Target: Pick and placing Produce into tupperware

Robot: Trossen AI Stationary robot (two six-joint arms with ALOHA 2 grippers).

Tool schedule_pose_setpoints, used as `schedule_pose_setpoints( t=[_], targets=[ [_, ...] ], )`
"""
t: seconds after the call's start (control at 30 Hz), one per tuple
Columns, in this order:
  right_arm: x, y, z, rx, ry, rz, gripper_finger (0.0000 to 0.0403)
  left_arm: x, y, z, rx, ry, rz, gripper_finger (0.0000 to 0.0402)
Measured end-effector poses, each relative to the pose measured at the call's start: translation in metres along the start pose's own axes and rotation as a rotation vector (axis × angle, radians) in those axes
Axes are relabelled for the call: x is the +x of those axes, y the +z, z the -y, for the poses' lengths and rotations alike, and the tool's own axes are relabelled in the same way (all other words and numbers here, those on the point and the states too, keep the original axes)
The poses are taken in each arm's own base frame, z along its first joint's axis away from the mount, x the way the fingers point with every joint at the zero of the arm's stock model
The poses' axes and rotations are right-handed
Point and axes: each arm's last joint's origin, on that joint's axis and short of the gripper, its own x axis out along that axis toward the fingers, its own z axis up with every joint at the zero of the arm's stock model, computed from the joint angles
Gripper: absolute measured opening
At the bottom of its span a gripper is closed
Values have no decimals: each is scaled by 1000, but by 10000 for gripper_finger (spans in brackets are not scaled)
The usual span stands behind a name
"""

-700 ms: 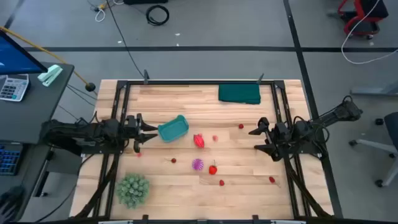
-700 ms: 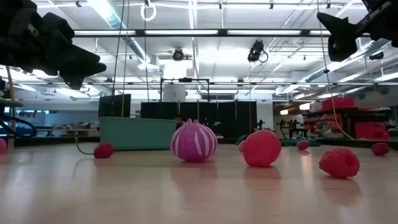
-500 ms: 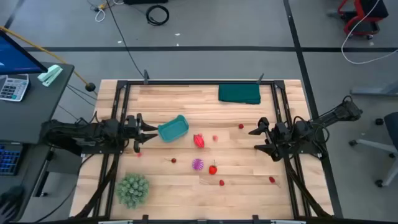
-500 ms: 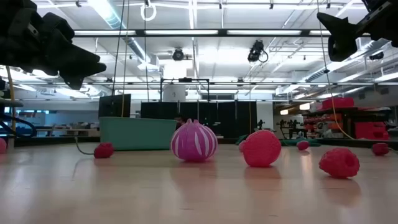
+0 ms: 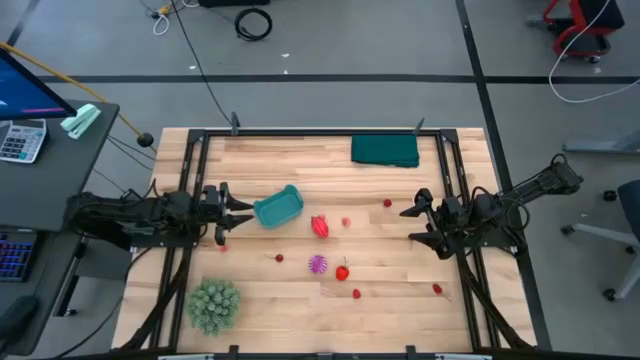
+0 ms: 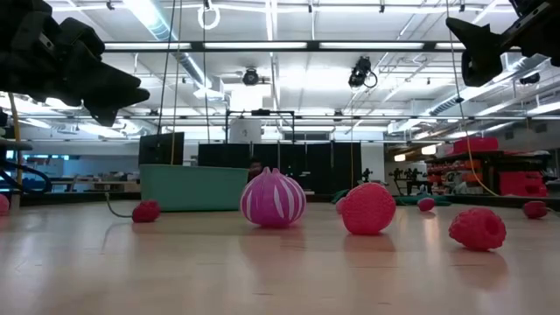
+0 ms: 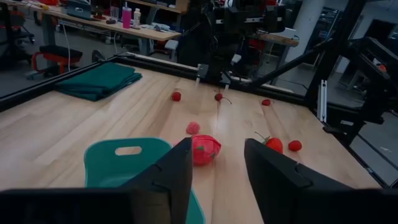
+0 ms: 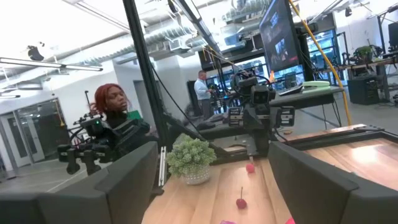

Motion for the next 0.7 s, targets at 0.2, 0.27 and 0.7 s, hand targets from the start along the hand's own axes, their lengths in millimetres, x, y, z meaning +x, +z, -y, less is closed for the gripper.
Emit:
schedule_pose_setpoints(
  t=[0.2,0.27,0.7],
  targets=[
    [0,0,0,0,0,0,316,0,0,0,0,0,0,151],
    [0,0,0,0,0,0,316,0,0,0,0,0,0,154],
    [0,0,0,0,0,0,316,0,0,0,0,0,0,149]
  ],
)
